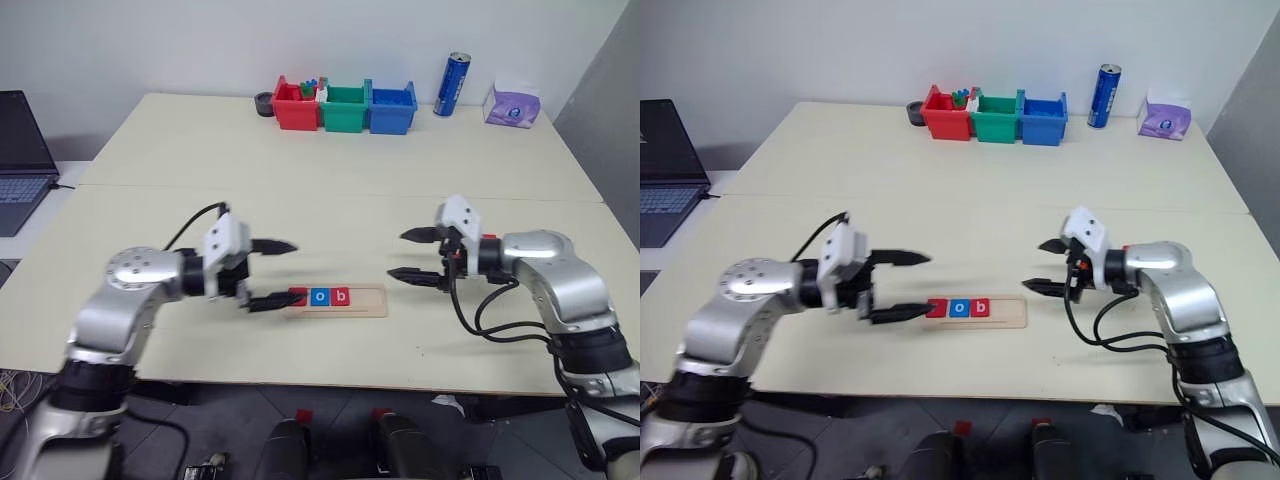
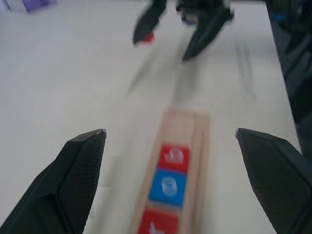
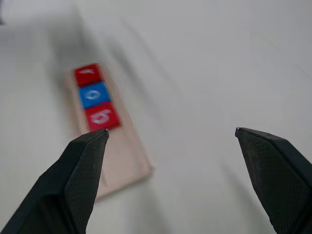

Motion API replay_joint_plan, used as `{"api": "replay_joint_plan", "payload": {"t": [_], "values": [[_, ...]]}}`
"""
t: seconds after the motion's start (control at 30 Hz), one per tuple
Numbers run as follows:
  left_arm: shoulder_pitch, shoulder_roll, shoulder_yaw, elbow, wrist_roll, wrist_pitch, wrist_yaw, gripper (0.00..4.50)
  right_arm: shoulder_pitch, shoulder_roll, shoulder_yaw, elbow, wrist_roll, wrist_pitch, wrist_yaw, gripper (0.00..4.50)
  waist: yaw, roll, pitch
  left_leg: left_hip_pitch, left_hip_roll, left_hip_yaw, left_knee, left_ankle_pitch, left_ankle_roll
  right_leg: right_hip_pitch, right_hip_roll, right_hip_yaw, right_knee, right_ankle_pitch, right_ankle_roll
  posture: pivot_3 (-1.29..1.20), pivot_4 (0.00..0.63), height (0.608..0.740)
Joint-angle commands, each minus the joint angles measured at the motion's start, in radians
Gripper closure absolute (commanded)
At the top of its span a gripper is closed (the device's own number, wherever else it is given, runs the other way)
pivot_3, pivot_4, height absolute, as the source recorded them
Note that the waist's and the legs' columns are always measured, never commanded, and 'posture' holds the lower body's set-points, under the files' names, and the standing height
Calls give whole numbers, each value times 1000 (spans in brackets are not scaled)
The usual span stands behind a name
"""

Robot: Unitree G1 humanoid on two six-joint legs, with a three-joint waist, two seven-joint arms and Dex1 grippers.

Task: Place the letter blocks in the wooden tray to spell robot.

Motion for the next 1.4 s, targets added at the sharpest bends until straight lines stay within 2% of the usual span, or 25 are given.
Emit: {"api": "replay_joint_plan", "payload": {"t": [0.03,0.2,0.3,0.6,0.77,0.87,1.1,1.23,1.4], "values": [[-77,-117,-77,-17,56,36,142,0,0,16,-108,78,-125,-65,-301,69,1,0,0,0,0,1,1,0,0,0,0,1,0,1,2,0,150,740],[-144,-235,-144,64,114,19,211,0,-26,101,-154,234,-180,-125,-551,69,-27,1,0,2,0,3,-1,0,0,-1,3,5,0,2,1,0,150,740],[-181,-273,-165,98,131,0,207,0,-75,154,-183,358,-180,-145,-659,69,-31,1,-1,2,2,3,-2,1,-1,-1,5,5,0,3,-1,0,150,740],[-167,-255,-173,75,136,8,183,0,-158,206,-214,551,-141,-148,-744,69,-26,2,-1,2,1,4,-2,2,-2,-1,5,5,-1,3,-1,0,150,740],[-157,-253,-170,60,135,17,189,0,-158,231,-212,537,-123,-107,-770,69,-26,2,-1,2,1,3,-2,2,-2,-1,5,5,-1,3,-1,0,150,740],[-151,-252,-170,51,135,18,191,0,-143,243,-205,505,-117,-86,-771,618,-26,3,-1,2,1,3,-2,2,-2,-1,5,5,-1,3,-1,0,150,740],[-138,-249,-166,29,131,23,194,0,-93,282,-203,391,-110,-4,-795,3040,-25,3,-1,2,1,3,-2,2,-2,-1,5,4,-1,3,-1,0,150,740],[-137,-246,-163,28,130,24,193,0,-42,300,-190,236,-102,134,-803,3063,-25,3,-1,1,1,3,-2,2,-2,-1,5,4,-1,3,-1,0,150,740],[-87,-193,-174,-49,90,56,128,0,127,340,-137,-259,-25,541,-783,3063,-25,3,-2,1,2,1,-3,2,-2,-2,5,4,-1,3,-1,0,150,740]]}}
